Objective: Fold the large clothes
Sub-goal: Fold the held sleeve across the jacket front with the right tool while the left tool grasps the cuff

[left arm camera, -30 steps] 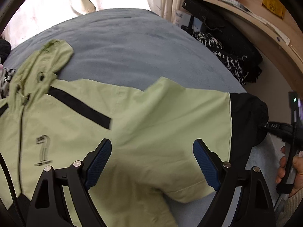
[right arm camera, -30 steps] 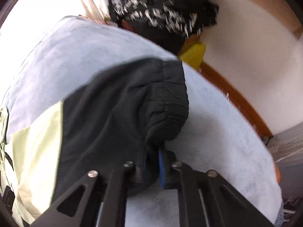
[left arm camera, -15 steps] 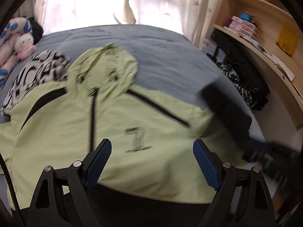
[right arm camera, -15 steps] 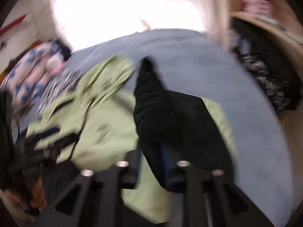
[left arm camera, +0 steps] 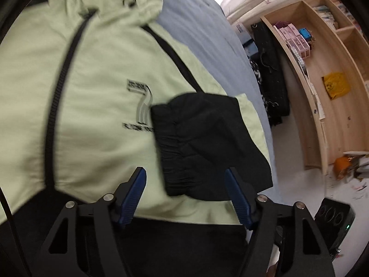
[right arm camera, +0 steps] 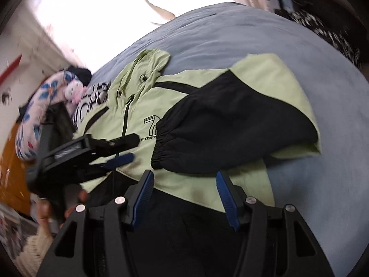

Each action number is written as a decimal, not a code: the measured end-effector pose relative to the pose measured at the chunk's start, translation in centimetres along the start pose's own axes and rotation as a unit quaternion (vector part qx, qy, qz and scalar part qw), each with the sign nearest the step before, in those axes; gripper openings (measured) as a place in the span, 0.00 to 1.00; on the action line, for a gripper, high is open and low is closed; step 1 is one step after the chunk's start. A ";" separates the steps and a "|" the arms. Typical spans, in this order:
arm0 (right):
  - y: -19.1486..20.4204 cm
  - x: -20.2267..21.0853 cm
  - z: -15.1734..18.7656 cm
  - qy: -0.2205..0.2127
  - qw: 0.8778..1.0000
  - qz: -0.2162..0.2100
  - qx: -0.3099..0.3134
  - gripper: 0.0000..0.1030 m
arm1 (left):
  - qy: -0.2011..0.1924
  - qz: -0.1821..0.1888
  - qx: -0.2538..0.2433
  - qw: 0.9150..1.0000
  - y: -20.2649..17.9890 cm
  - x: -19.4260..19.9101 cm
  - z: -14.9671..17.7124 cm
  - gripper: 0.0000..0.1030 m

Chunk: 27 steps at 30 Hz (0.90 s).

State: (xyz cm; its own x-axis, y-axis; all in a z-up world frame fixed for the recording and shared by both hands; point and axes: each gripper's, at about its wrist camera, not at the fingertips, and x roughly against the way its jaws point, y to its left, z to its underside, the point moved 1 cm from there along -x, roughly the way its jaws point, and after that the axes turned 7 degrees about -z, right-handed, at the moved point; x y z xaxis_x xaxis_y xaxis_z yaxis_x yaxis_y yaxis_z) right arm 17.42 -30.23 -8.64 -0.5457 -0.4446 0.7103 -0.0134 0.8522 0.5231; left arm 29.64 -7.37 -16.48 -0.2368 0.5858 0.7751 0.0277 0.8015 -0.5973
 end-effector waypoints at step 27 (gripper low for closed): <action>-1.9 1.1 1.2 -0.001 0.998 0.062 0.011 0.55 | -0.187 -0.191 -0.085 0.960 2.2 13.5 -2.3 0.20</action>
State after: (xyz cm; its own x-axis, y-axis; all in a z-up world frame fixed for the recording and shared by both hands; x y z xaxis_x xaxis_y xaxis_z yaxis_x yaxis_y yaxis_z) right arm 15.86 -31.98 -9.45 -0.5457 -0.3348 0.7682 0.0358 0.9066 0.4205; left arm 28.71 2.53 -6.84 -0.5918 0.1873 0.7840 0.0199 0.9757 -0.2181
